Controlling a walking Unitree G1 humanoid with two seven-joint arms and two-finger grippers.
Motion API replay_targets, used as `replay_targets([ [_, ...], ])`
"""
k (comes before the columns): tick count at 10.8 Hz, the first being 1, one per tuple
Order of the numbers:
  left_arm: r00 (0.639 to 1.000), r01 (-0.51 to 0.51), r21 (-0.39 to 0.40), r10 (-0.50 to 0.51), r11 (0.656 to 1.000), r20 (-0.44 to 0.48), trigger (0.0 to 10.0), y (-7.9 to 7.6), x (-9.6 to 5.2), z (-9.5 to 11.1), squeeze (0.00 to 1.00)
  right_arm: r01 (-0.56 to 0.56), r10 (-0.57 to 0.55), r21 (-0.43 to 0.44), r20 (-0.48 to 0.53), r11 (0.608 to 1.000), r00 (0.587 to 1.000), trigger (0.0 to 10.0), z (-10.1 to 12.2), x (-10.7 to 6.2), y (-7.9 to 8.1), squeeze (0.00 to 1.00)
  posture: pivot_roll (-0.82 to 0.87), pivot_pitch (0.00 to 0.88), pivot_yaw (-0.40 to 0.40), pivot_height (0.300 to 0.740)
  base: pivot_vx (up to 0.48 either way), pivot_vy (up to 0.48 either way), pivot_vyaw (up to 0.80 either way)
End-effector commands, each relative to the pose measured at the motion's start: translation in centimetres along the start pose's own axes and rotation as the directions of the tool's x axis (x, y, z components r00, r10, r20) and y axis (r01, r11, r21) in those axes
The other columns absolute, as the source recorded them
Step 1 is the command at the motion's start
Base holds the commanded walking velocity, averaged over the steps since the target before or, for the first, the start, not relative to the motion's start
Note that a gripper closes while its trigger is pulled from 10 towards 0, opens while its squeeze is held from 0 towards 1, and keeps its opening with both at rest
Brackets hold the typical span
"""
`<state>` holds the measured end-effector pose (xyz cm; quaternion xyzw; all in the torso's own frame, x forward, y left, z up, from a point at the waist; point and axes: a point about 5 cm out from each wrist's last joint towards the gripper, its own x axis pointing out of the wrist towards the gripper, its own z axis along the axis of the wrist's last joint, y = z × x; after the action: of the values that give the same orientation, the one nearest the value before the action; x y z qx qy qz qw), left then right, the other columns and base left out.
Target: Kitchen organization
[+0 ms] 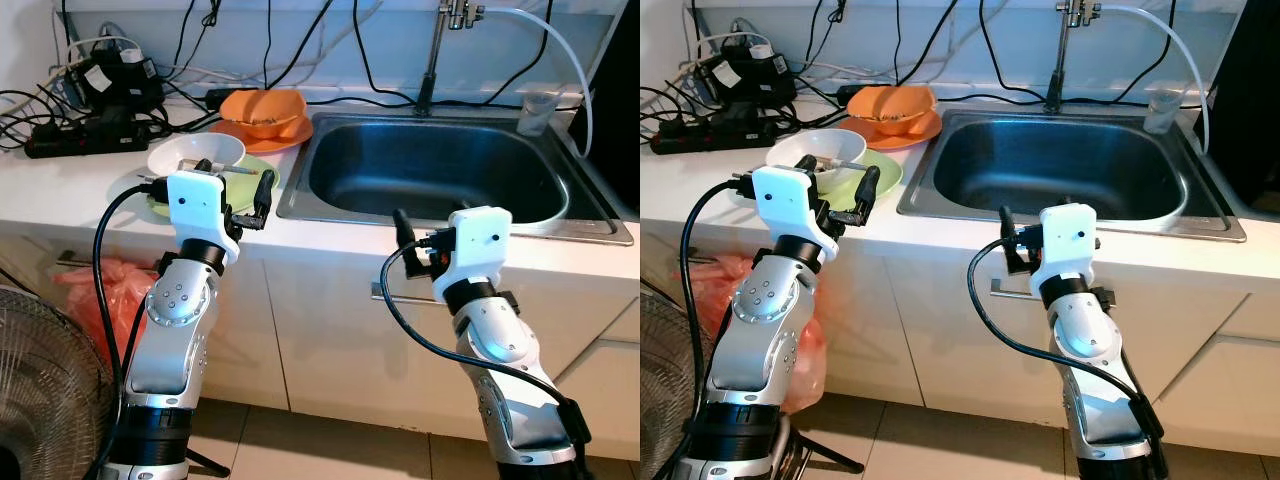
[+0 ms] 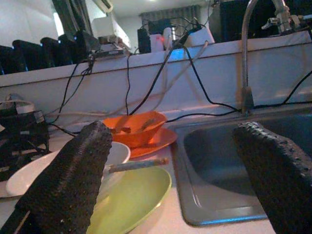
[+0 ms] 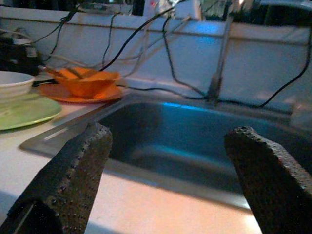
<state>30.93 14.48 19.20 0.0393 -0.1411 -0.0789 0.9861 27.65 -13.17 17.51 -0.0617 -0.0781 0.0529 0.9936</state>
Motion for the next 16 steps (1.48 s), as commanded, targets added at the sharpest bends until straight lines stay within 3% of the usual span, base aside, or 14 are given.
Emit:
replay_targets([
  [1,0.996,0.027,0.032,-0.029,0.999,0.085,10.0,-0.5,0.7,2.0,0.0,0.046,-0.043,-0.018,0.104,0.999,0.994,10.0,2.5,0.4,-0.6,0.0,-0.06,0.0,0.065,0.74,0.0,0.0,0.0],
  [3,0.99,0.052,0.04,-0.057,0.998,0.127,10.0,-0.8,1.2,3.2,0.0,0.05,-0.049,-0.004,0.147,0.999,0.988,10.0,4.0,0.9,-0.9,0.0,-0.06,0.0,0.066,0.74,0.0,0.0,0.0],
  [13,0.988,0.045,0.027,-0.049,0.999,0.146,10.0,-0.6,1.1,3.5,0.0,-0.001,0.003,-0.014,0.106,1.0,0.994,10.0,3.1,0.6,-0.1,0.0,-0.06,0.0,0.055,0.74,0.426,0.0,0.0],
  [16,0.986,0.037,0.054,-0.045,0.998,0.16,10.0,-0.5,0.9,3.7,0.0,-0.007,0.008,-0.016,0.1,1.0,0.995,10.0,2.9,0.5,0.0,0.0,-0.06,0.0,0.056,0.74,0.0,0.0,0.0],
])
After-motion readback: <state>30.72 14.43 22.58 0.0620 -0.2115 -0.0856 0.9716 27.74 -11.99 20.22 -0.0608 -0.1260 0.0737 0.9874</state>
